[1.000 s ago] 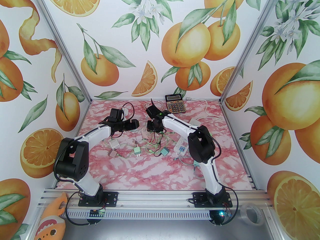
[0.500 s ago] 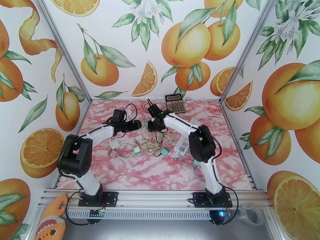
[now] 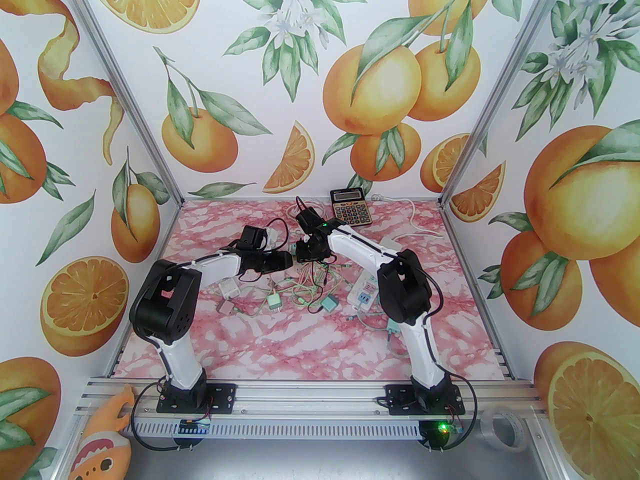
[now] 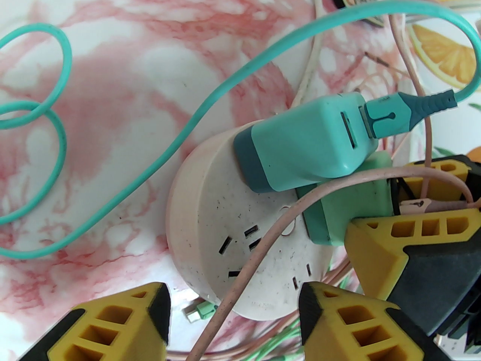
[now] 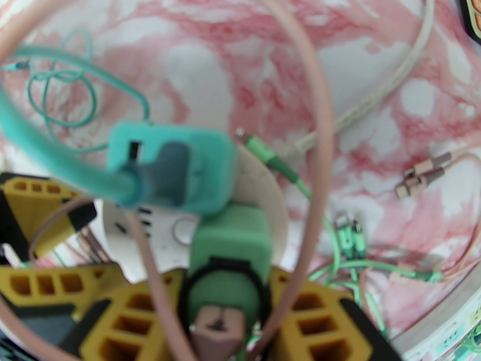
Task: Pull the plug off the socket
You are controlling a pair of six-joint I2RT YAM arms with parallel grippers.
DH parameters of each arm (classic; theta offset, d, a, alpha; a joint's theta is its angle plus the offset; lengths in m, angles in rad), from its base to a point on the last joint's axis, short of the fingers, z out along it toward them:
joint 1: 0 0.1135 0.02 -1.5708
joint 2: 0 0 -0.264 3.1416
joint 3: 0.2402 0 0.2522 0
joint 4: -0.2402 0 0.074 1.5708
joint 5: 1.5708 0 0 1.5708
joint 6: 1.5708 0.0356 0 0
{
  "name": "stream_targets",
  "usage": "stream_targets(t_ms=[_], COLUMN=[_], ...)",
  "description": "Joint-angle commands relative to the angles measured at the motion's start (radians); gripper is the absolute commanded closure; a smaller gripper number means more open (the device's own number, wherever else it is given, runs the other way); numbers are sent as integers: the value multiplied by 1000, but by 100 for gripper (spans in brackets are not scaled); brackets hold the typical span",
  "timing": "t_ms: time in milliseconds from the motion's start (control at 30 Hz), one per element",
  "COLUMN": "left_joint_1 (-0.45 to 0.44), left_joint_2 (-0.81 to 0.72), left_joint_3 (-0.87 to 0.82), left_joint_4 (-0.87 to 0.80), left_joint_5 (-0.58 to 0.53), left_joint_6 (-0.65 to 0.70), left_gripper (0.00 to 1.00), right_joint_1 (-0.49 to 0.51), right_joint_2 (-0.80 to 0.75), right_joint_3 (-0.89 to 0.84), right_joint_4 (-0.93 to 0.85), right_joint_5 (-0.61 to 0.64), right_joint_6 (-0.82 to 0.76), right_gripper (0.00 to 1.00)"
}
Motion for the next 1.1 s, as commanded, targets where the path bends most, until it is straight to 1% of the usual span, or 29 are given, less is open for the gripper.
stream_targets(t_ms=[0, 100, 167, 200, 333, 567, 767, 867, 967, 1067], left_joint_1=[-5, -12, -20, -22, -26, -62, -76, -76, -76, -77], left_joint_2=[52, 85, 104, 115, 144, 151, 164, 161, 159, 168], left_joint_3=[37, 65, 85, 88, 75, 63, 68, 68, 65, 65], left_joint_4=[-15, -32, -63, -69, -74, -74, -92, -112, -118, -110], left_joint_5=[-12, -32, -72, -86, -100, -135, -155, -176, -186, -172], left_joint_6=[12, 8, 13, 13, -2, -19, -30, -28, -34, -52], left_gripper=[39, 41, 46, 50, 60, 64, 66, 67, 68, 69], right_joint_1=[-6, -6, -5, -4, 5, 52, 77, 50, -5, -56], right_joint_2=[19, 22, 24, 26, 36, 59, 90, 65, 8, -38], right_joint_3=[37, 39, 42, 45, 60, 103, 164, 131, 56, 0], right_joint_4=[15, 14, 9, 4, -21, -16, -60, -50, 10, 59], right_joint_5=[-30, -32, -23, -15, 11, -2, -4, -9, -48, -94], right_joint_6=[-3, 0, 2, 1, 3, 47, 53, 56, 80, 104], right_gripper=[65, 66, 66, 66, 67, 67, 67, 67, 67, 66])
